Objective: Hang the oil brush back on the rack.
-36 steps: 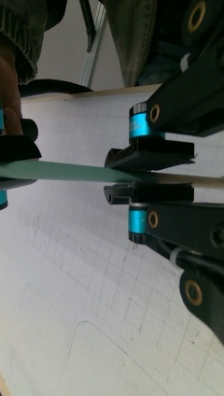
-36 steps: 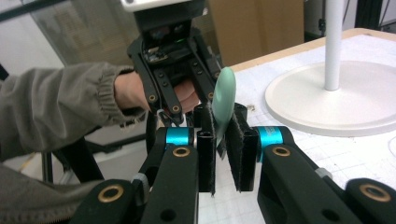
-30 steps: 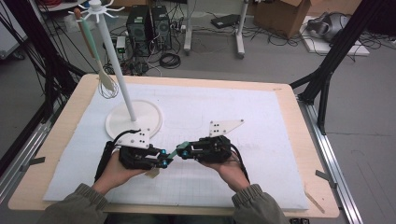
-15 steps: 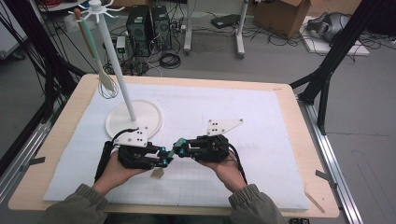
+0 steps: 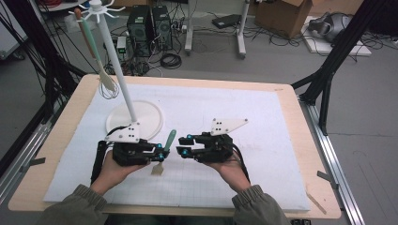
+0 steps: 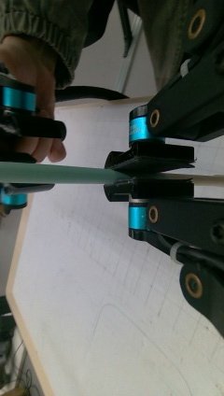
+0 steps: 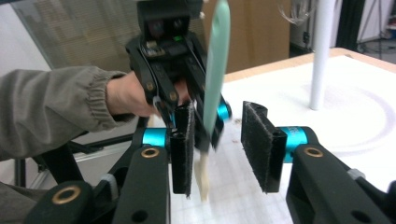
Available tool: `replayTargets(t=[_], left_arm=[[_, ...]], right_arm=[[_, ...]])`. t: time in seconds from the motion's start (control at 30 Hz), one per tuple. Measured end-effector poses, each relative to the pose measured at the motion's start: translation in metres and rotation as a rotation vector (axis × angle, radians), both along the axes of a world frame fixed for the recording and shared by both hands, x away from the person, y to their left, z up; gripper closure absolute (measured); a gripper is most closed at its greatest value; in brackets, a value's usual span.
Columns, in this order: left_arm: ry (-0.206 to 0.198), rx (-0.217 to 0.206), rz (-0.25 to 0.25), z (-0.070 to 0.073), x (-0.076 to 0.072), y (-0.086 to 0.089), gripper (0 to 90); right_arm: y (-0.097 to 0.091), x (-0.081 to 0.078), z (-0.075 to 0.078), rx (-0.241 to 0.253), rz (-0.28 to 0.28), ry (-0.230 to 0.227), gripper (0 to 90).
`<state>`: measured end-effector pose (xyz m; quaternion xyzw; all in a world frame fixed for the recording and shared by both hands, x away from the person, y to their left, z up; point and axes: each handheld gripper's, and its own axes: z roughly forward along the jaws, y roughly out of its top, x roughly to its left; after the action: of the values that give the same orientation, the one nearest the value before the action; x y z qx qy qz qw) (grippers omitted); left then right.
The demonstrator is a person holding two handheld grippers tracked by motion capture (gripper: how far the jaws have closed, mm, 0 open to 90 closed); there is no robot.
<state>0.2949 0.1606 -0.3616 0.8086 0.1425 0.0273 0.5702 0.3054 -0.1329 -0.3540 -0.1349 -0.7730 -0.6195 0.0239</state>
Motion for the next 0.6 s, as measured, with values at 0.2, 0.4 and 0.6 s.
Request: replayTargets(t=[0.2,0.4,0.6], left_arm=[[-0.015,-0.044,0.042,0.007,0.0,0.011,84.2],[-0.021,-0.078,0.079,0.013,0.002,0.023,84.1],[-0.032,-0.089,0.103,0.016,0.004,0.029,84.1]], right_arm=[[-0.01,-0.001,-0.003,-0.022,-0.052,-0.006,53.7],[-0.021,-0.004,-0.007,-0.067,-0.111,-0.019,43.4],[-0.035,-0.004,-0.01,-0.084,-0.176,-0.033,36.7]])
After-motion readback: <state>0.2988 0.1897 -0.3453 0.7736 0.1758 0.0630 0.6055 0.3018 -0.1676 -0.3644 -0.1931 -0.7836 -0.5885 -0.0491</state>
